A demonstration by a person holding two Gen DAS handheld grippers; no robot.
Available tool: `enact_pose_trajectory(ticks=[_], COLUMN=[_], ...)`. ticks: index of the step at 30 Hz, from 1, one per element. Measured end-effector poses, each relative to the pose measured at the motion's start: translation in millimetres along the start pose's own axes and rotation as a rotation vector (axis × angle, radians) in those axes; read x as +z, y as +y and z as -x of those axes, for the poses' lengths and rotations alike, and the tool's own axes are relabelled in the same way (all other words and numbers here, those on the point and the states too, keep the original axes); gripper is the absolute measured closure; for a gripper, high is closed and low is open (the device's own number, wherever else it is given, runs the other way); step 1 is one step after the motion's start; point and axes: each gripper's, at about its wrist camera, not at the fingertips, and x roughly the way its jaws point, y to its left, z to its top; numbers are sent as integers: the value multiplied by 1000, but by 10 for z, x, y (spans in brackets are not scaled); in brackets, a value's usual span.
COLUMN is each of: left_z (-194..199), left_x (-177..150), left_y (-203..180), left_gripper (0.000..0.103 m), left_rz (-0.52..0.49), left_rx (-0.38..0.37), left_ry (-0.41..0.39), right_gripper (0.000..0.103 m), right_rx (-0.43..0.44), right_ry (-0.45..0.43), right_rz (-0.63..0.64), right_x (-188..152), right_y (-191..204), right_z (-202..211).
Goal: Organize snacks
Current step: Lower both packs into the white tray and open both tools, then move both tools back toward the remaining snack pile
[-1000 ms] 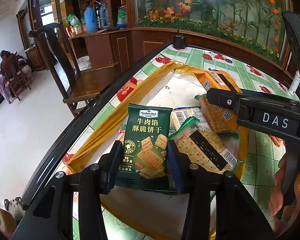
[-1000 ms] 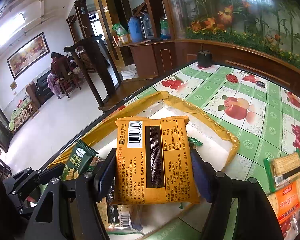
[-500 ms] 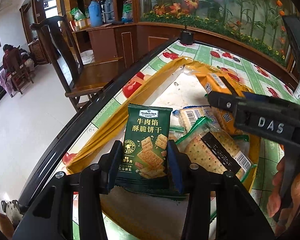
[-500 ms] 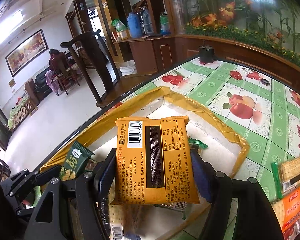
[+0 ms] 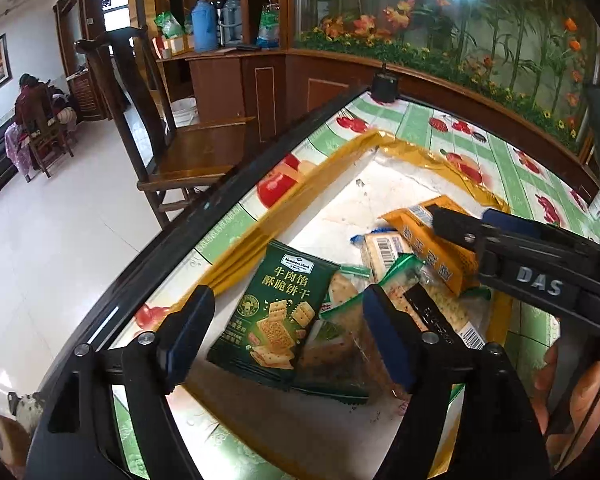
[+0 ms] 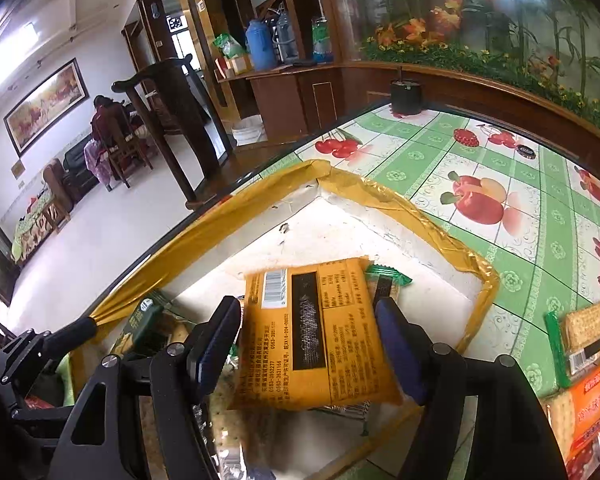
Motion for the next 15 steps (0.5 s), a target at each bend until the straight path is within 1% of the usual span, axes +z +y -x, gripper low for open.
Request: enact_pose_trajectory(ticks=[1, 7, 13, 15], left_z=[15, 100, 193, 233], left_x=[3, -8, -34, -41], left_y=[3, 1, -82, -110], left_gripper=[21, 21, 21, 21], left_rz=[0, 7, -6, -9], left_rx=[2, 2, 0, -4], left_ry=[-2, -11, -17, -21], right_gripper=[31, 31, 31, 29], right_rx=[0, -14, -38, -51], right_ry=[-9, -54, -70, -73], right_rz=[-2, -33, -52, -60], right_x=[1, -50, -128, -176], right_y=[-11, -139, -262, -300], right_z=[53, 369, 599, 674])
